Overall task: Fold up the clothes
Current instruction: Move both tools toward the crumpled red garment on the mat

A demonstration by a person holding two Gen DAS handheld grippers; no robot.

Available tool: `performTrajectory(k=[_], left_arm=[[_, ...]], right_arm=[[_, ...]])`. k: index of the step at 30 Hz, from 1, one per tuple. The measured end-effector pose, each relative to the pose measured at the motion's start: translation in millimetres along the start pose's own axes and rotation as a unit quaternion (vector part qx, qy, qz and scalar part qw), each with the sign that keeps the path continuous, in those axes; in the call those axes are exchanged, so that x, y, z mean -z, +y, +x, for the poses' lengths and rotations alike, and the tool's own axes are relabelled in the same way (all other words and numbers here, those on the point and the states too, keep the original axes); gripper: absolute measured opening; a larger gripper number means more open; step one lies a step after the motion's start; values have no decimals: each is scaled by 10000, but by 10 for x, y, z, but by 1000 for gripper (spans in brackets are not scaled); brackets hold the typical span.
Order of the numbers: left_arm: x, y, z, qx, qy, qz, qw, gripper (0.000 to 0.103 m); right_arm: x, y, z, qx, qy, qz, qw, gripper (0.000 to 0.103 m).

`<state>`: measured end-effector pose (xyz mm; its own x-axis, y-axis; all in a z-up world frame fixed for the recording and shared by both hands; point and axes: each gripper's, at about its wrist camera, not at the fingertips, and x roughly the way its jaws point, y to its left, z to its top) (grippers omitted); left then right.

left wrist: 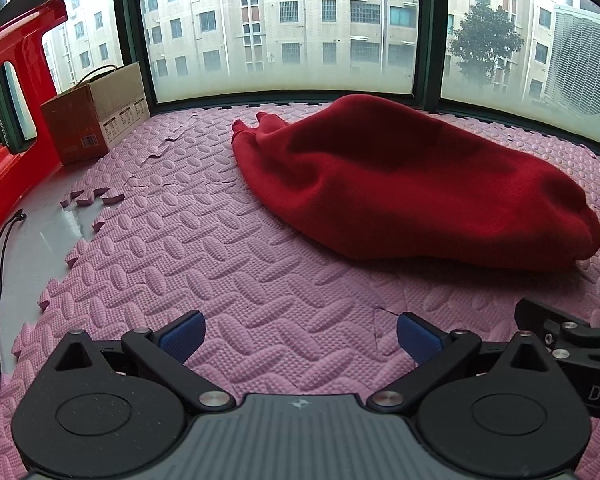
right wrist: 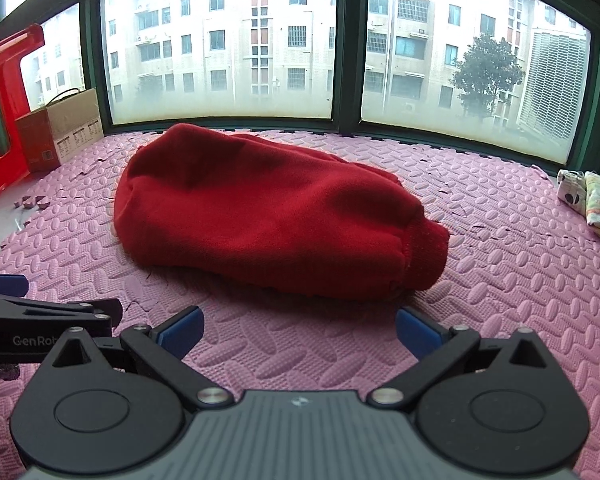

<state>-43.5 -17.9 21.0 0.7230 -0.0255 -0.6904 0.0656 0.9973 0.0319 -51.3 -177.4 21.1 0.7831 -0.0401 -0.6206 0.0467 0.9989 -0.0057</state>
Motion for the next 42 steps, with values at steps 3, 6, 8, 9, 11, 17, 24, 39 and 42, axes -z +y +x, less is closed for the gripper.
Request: performTrajectory(k=[3,6,8,9,11,17,24,39,42], left_arm=[[57,-22,-161,39,-29,-1,10000,103],[118,-33,-353,135,-14,-22,9999,103],[174,-42,-490,165,-76,5,9998,103],[197,-50,-538,162,-98,35,9998,103],[251,-69,-647,150,-106,82,9998,103],[372,-112,-924,202,-119,124,9996,103],[474,-118,-1108,204,-141,213,9995,103],[462,-175,-1169,225,-1,318,9992,103],[416,-188,-1152,225,30,327,9992,103]], right_arm=[[55,-32,-236,28,-216,22,9998,103],[84,-78,-424,-44,-308,148,9994,103],[106,-95,-538,-59,-370,187,9991,103],[134,-105,-647,-51,-477,181,9987,103],[174,-110,-778,-56,-559,123,9983,103],[287,-75,-1078,-20,-693,-99,9975,103],[401,-54,-1345,-29,-638,-73,9979,103],[453,-116,-1397,-133,-433,-12,9990,103],[399,-136,-1372,-208,-386,-4,9990,103]])
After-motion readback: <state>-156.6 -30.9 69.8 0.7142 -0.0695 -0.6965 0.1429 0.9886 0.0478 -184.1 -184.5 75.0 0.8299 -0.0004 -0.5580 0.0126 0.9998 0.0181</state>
